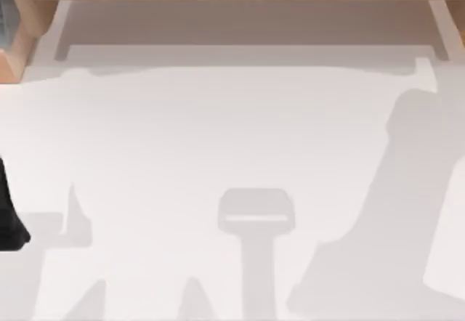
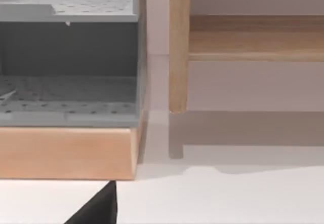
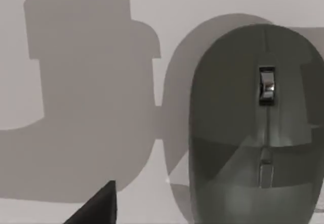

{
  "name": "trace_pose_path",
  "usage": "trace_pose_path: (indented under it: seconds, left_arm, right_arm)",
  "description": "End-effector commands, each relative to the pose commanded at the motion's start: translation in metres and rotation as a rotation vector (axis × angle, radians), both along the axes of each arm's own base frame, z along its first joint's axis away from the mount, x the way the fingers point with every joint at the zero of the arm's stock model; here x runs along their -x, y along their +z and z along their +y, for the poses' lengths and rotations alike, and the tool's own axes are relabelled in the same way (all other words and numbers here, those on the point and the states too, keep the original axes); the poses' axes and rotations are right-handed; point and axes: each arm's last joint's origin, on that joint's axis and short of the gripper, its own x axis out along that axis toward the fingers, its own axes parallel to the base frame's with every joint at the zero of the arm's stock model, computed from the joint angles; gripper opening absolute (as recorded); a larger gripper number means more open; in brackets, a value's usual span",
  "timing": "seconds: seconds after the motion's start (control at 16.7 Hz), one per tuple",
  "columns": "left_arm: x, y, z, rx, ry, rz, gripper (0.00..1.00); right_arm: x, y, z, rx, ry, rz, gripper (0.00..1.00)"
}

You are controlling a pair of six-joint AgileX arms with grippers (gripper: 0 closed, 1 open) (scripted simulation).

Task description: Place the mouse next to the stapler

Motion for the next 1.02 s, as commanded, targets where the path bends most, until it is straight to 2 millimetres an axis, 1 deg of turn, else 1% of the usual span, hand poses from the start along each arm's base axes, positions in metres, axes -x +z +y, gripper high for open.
trace_pose_path:
  seconds: [0.42,0.66,0.9,1.02]
  left_arm:
    - [0.0,0.0,0.0,0.0,0.0,0.0,1.0]
    - [0.0,0.0,0.0,0.0,0.0,0.0,1.0]
    - [0.0,0.0,0.0,0.0,0.0,0.0,1.0]
    - [0.0,0.0,0.0,0.0,0.0,0.0,1.0]
  right_arm:
    - [-0.001,-0.011,0.001,0.003,0.001,-0.006,1.0]
    - [-0.004,-0.024,0.002,0.0,0.001,-0.002,1.0]
    - [-0.004,-0.024,0.002,0.0,0.001,-0.002,1.0]
    - [-0.004,-0.024,0.002,0.0,0.001,-0.002,0.85]
